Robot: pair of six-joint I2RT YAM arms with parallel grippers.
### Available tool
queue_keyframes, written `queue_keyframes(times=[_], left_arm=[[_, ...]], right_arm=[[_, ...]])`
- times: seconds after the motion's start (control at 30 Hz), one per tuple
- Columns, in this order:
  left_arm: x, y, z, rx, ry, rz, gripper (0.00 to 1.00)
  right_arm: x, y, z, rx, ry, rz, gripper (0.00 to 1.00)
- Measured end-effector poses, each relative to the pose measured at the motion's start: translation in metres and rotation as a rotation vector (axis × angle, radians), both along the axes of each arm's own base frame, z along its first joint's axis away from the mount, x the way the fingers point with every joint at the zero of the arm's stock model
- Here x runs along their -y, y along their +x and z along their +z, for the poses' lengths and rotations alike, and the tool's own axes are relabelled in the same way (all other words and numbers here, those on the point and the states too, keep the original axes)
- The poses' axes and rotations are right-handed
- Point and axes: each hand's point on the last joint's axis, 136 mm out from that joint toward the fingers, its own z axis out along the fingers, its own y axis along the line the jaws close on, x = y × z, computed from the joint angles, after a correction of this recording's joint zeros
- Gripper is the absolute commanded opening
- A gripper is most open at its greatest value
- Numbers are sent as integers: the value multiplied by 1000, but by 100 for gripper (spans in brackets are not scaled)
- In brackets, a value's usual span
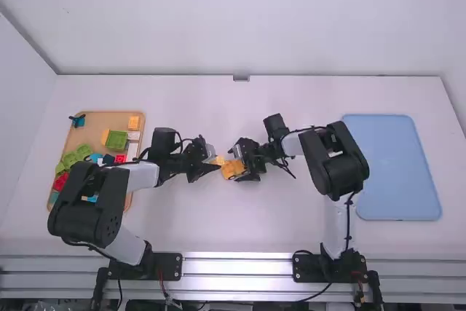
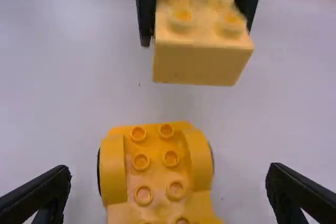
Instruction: Assemble lego blocks to make yellow taxi
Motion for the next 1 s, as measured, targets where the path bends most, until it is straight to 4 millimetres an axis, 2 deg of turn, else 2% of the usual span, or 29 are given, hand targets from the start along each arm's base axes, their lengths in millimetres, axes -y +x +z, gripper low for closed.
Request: queue_keyframes(times=[0.13, 0.4, 0.47, 0.63, 0.77, 0.9, 1.0], left_arm=[[0, 0, 0, 0, 0, -1, 4], [0, -1, -1, -8, 1, -1, 4], [0, -3, -2, -17, 2, -1, 4], [0, -5, -4, -31, 4, -1, 4], [0, -5, -4, -38, 5, -1, 4], [0, -5, -4, -36, 5, -1, 2], [0, -4, -3, -26, 5, 0, 2]], right_arm=[[8, 0, -15, -63, -16, -32, 99], [14, 2, -16, -84, 8, -44, 100], [11, -1, -15, -72, 12, -25, 95], [5, -6, -15, -55, 15, 2, 71], [6, -5, -17, -61, 4, -6, 68], [6, -3, -18, -80, -8, -26, 60], [5, 4, -17, -84, -11, -54, 59]])
